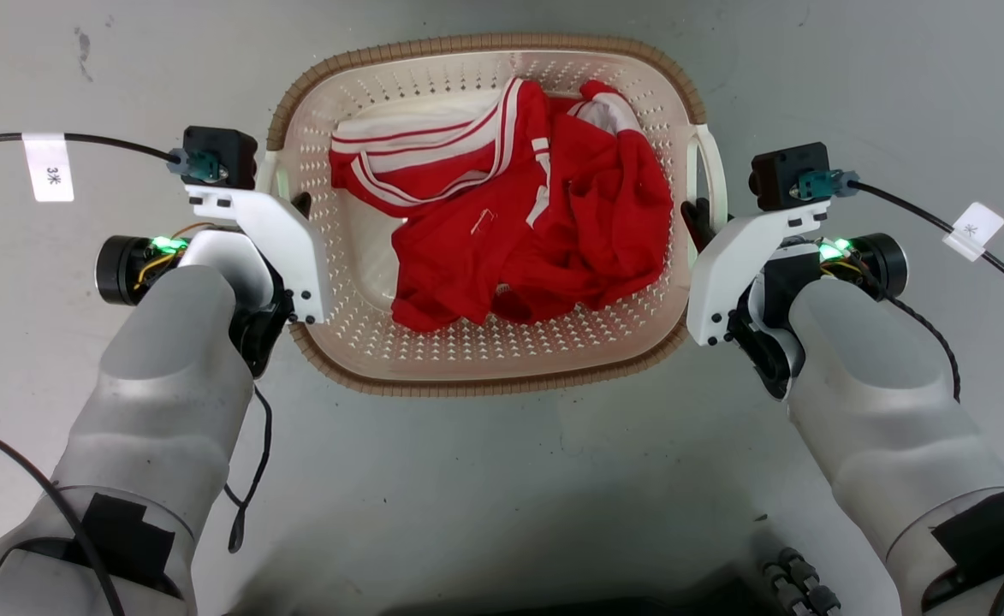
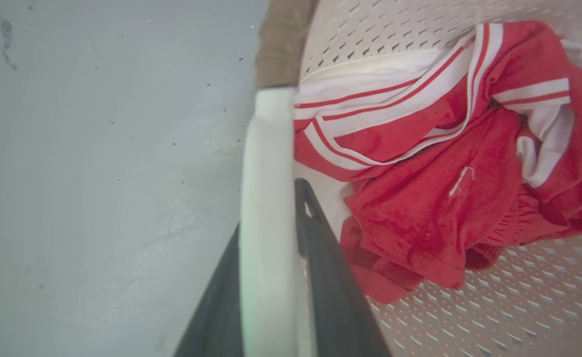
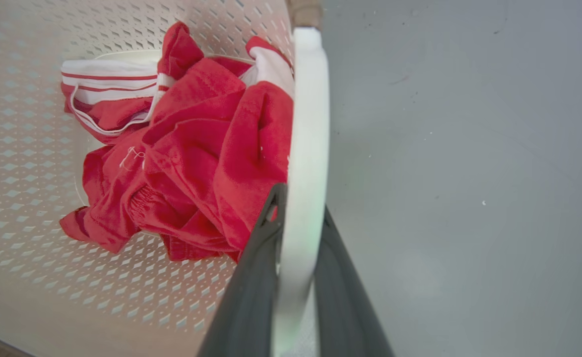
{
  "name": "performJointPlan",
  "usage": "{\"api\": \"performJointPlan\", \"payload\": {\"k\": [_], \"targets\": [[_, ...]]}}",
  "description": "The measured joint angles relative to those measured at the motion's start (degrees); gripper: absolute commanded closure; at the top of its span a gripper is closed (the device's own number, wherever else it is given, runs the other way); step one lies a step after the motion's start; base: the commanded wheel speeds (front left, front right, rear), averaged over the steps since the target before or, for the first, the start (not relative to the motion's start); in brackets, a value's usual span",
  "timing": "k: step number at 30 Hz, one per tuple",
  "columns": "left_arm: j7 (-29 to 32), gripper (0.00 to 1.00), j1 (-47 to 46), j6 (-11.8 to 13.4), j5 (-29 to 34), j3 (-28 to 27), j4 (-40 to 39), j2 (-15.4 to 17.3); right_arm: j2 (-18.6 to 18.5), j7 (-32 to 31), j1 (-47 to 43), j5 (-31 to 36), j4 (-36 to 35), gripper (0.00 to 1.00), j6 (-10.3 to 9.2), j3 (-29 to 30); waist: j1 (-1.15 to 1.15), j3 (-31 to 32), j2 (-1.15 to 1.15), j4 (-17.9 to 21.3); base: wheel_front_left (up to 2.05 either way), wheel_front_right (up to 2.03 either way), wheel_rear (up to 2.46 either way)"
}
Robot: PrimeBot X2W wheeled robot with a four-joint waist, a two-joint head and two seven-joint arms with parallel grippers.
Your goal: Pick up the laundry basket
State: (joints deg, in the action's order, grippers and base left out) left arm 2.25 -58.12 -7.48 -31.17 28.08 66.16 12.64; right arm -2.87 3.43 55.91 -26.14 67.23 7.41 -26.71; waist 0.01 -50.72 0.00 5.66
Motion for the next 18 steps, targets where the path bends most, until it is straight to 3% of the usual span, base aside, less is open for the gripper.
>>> {"api": "performJointPlan", "payload": {"k": [8, 18], "targets": [[3.32, 1.00, 1.36, 0.00, -5.50, 3.47, -0.02, -0.88, -1.13, -3.15, -1.27, -5.34, 0.73, 1.00, -0.01, -4.02, 0.00, 3.77, 0.00, -0.55, 0.00, 0.00, 0.00], [12.25, 1.00, 5.98, 0.20, -13.81, 8.20, -0.91, -3.08, -4.86, -12.26, -6.84, -13.44, -0.08, 1.00, 0.00, -8.59, -0.01, 15.97, 0.00, -1.64, 0.00, 0.00, 0.00]]}}
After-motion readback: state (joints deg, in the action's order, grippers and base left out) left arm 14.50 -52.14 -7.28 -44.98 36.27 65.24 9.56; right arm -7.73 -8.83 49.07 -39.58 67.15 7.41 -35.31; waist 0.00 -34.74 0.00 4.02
